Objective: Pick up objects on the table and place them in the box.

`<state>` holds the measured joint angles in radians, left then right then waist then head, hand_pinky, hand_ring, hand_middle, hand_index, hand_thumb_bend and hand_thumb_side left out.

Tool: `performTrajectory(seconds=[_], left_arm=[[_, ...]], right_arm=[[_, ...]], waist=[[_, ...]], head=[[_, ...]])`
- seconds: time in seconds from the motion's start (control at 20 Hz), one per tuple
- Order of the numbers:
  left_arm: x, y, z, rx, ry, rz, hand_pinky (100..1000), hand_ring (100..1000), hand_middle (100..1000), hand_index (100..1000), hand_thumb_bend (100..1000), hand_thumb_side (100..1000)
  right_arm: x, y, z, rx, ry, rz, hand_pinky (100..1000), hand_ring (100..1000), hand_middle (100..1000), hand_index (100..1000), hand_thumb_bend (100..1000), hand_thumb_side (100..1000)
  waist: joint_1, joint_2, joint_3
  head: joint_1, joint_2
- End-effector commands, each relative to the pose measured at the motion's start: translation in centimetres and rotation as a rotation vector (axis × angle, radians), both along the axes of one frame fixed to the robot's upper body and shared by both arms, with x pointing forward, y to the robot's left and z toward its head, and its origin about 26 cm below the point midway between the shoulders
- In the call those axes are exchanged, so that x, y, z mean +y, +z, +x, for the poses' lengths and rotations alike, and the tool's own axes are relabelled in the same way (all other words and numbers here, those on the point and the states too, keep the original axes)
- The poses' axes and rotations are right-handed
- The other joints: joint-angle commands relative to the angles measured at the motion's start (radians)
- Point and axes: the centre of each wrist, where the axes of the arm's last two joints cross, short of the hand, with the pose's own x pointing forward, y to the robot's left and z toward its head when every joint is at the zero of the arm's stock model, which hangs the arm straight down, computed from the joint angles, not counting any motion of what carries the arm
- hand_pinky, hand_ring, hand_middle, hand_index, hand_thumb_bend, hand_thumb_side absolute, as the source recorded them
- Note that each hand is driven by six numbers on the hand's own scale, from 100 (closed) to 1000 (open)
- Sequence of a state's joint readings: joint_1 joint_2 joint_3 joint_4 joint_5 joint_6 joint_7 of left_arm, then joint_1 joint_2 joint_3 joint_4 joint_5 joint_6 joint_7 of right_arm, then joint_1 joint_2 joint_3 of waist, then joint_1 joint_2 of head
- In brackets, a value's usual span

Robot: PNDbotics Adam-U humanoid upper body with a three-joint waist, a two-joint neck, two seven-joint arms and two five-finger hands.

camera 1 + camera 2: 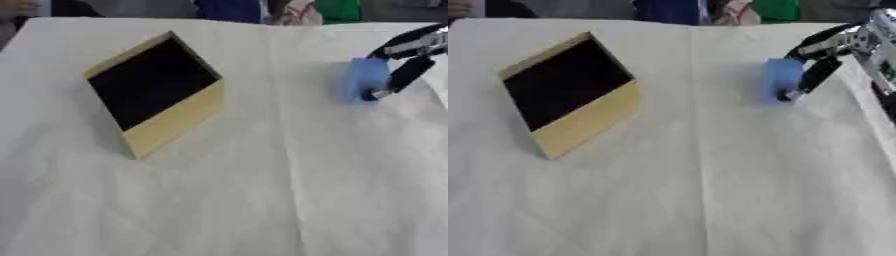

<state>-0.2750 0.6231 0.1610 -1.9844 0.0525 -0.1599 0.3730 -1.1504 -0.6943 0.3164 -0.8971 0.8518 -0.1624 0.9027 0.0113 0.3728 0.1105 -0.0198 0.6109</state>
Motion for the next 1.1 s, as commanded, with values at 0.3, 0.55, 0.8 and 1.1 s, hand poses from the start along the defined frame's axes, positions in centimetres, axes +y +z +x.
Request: performTrajectory(seconds=[0.3, 0.55, 0.8, 1.1], left_arm=[[0.0, 1.0, -0.3, -0.032, 0.001, 0.025, 673, 607, 627, 870, 100, 878], [0.1, 1.1, -0.3, -0.031, 0.003, 0.026, 673, 608, 627, 869, 100, 876], [0.1, 1.2, -0.3, -0.033, 0.003, 0.027, 673, 609, 628, 869, 100, 875], [0.1, 1.3, -0.3, -0.036, 0.000, 0.028, 673, 611, 629, 868, 100, 874]], right_arm=[[0.0, 2.3, -0.6, -0.127, -0.009, 0.051, 918, 919, 778, 827, 211, 553], [0.1, 3.3, -1.1, -0.162, -0.002, 0.070, 921, 918, 776, 827, 173, 559], [0.9, 5.1, -1.9, -0.218, 0.027, 0.097, 918, 913, 773, 831, 124, 555], [4.0, 7.7, -2.9, -0.278, 0.119, 0.118, 913, 909, 773, 834, 110, 521]], waist=[[0.003, -0.023, 0.000], [0.000, -0.031, -0.002], [-0.005, -0.044, -0.004], [-0.010, -0.062, -0.006]], head=[[0.000, -0.005], [0.003, -0.004], [0.006, -0.002], [0.002, 0.003]])
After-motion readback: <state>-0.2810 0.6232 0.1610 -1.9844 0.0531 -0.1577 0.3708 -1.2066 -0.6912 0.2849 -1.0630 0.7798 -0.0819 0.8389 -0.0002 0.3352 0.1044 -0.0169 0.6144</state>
